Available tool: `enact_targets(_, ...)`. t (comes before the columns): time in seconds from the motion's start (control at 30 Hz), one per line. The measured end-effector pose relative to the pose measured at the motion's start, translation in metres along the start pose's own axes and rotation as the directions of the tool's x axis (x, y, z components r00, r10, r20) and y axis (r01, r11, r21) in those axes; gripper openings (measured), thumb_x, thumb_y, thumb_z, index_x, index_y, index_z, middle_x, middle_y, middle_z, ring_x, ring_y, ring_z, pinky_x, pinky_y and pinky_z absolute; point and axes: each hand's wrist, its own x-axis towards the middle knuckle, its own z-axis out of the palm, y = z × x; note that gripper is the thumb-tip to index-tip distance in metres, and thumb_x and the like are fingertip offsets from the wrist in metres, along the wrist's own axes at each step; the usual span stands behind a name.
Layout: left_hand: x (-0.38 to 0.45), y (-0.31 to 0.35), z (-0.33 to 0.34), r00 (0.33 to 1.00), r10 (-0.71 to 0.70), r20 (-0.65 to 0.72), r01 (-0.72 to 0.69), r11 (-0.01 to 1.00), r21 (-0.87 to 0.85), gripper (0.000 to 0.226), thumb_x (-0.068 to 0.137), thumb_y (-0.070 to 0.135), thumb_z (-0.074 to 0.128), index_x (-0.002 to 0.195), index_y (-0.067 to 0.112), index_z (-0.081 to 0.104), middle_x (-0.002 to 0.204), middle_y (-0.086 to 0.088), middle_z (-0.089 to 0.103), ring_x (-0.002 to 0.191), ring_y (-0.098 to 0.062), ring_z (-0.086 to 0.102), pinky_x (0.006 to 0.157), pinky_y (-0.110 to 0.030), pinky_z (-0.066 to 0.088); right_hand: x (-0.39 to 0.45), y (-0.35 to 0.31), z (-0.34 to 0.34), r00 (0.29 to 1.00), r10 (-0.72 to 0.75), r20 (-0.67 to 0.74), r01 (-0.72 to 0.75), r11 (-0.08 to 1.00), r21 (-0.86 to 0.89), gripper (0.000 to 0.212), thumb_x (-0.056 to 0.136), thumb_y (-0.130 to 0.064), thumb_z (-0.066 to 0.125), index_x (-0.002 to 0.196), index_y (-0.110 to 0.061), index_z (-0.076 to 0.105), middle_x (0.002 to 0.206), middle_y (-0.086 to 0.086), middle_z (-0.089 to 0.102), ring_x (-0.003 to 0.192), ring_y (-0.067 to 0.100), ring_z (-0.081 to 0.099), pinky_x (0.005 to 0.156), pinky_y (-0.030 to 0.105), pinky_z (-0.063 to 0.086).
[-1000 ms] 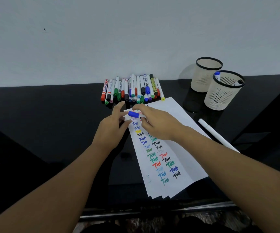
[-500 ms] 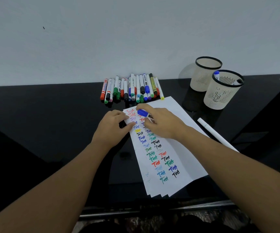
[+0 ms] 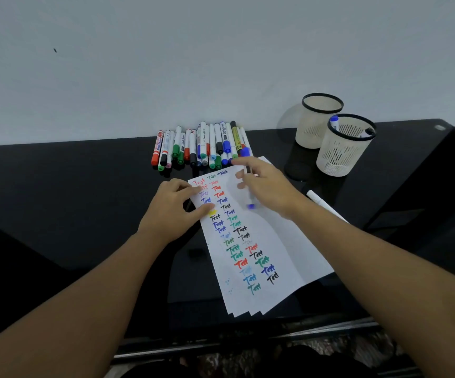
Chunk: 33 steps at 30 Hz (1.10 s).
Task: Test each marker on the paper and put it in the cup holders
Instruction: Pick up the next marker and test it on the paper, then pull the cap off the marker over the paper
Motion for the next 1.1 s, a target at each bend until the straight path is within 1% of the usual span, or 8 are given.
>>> enact_targets(0.1, 0.0, 0.0, 0.0, 0.998, -0.011, 0.064, 0.01, 1.0, 0.023, 0.07, 0.087, 0.073, 0.055, 0.138, 0.026, 0.062, 0.131, 0.007, 0.052, 0.121, -0.015, 0.041, 0.105, -0.042, 0.043, -0.005, 0.004, -0.015, 0.999, 0.031, 0.011, -0.031, 0.999, -0.024, 0.053, 0.096, -0.007, 0.065, 0.134, -0.038, 0.046, 0.115, -0.006, 0.065, 0.104, 0.017, 0.07, 0.088, 0.038, 0.061)
enact_targets(0.2, 0.002, 0.003, -0.002, 0.982, -0.048, 0.184, 0.024, 0.991, 0.131, 0.079, 0.084, 0.082, 0.03, 0.147, 0.038, 0.049, 0.147, 0.006, 0.042, 0.136, -0.018, 0.03, 0.113, -0.048, 0.032, -0.013, 0.009, -0.025, 0.999, 0.005, -0.054, -0.01, 0.995, -0.103, 0.041, 0.092, -0.024, 0.077, 0.119, -0.031, 0.047, 0.101, 0.0, 0.068, 0.091, 0.02, 0.072, 0.079, 0.04, 0.063)
enact_targets(0.3, 0.007, 0.01, -0.004, 0.934, -0.13, 0.333, 0.035, 0.96, 0.279, 0.072, 0.09, 0.08, 0.021, 0.155, 0.05, 0.021, 0.166, 0.005, 0.014, 0.152, -0.02, 0.006, 0.12, -0.049, 0.009, -0.022, 0.007, -0.034, 0.996, 0.013, -0.089, -0.02, 0.997, -0.078, 0.02, 0.105, -0.042, 0.054, 0.117, -0.027, 0.054, 0.096, 0.003, 0.069, 0.086, 0.02, 0.071, 0.069, 0.03, 0.058)
enact_targets(0.47, 0.002, 0.016, -0.003, 0.896, -0.178, 0.408, 0.037, 0.943, 0.331, 0.088, 0.079, 0.094, 0.008, 0.155, 0.052, -0.007, 0.168, 0.006, -0.012, 0.155, -0.021, -0.014, 0.123, -0.052, -0.01, -0.028, 0.006, -0.047, 0.975, -0.065, -0.211, 0.033, 0.988, -0.153, 0.028, 0.107, -0.042, 0.049, 0.106, -0.02, 0.064, 0.083, 0.001, 0.062, 0.073, 0.014, 0.054, 0.074, 0.037, 0.05)
enact_targets(0.67, -0.002, 0.015, -0.002, 0.925, -0.148, 0.351, 0.048, 0.959, 0.278, 0.095, 0.077, 0.097, 0.01, 0.158, 0.048, 0.005, 0.169, 0.005, -0.005, 0.155, -0.018, -0.01, 0.125, -0.047, -0.006, -0.023, -0.002, -0.076, 0.901, -0.182, -0.393, 0.099, 0.97, -0.222, 0.021, 0.103, -0.033, 0.057, 0.111, -0.014, 0.054, 0.069, -0.007, 0.055, 0.063, 0.009, 0.052, 0.062, 0.031, 0.045)
enact_targets(0.77, -0.002, 0.015, -0.002, 0.926, -0.148, 0.346, 0.067, 0.969, 0.236, 0.102, 0.073, 0.098, 0.013, 0.159, 0.044, 0.012, 0.169, 0.004, -0.001, 0.155, -0.016, -0.007, 0.126, -0.044, -0.003, -0.018, -0.006, -0.1, 0.85, -0.133, -0.51, 0.054, 0.985, -0.167, 0.021, 0.103, -0.033, 0.056, 0.114, -0.015, 0.056, 0.072, -0.01, 0.06, 0.067, 0.009, 0.057, 0.066, 0.03, 0.046)
enact_targets(0.97, -0.003, 0.014, -0.001, 0.933, -0.147, 0.329, 0.084, 0.977, 0.198, 0.1, 0.075, 0.097, 0.02, 0.158, 0.042, 0.019, 0.169, 0.004, 0.004, 0.155, -0.016, -0.003, 0.126, -0.043, 0.0, -0.008, 0.004, -0.147, 0.702, -0.011, -0.712, -0.083, 0.992, -0.098, 0.029, 0.104, -0.045, 0.046, 0.113, -0.018, 0.051, 0.086, 0.0, 0.068, 0.074, 0.017, 0.064, 0.074, 0.047, 0.057)
enact_targets(1.1, -0.002, 0.013, 0.0, 0.94, -0.144, 0.31, 0.087, 0.978, 0.19, 0.104, 0.071, 0.1, 0.02, 0.158, 0.041, 0.022, 0.169, 0.004, 0.007, 0.156, -0.016, -0.001, 0.126, -0.044, 0.001, -0.01, 0.015, -0.161, 0.694, 0.034, -0.719, -0.217, 0.962, -0.164, 0.03, 0.106, -0.047, 0.041, 0.111, -0.018, 0.046, 0.09, 0.003, 0.066, 0.083, 0.023, 0.068, 0.078, 0.053, 0.059)
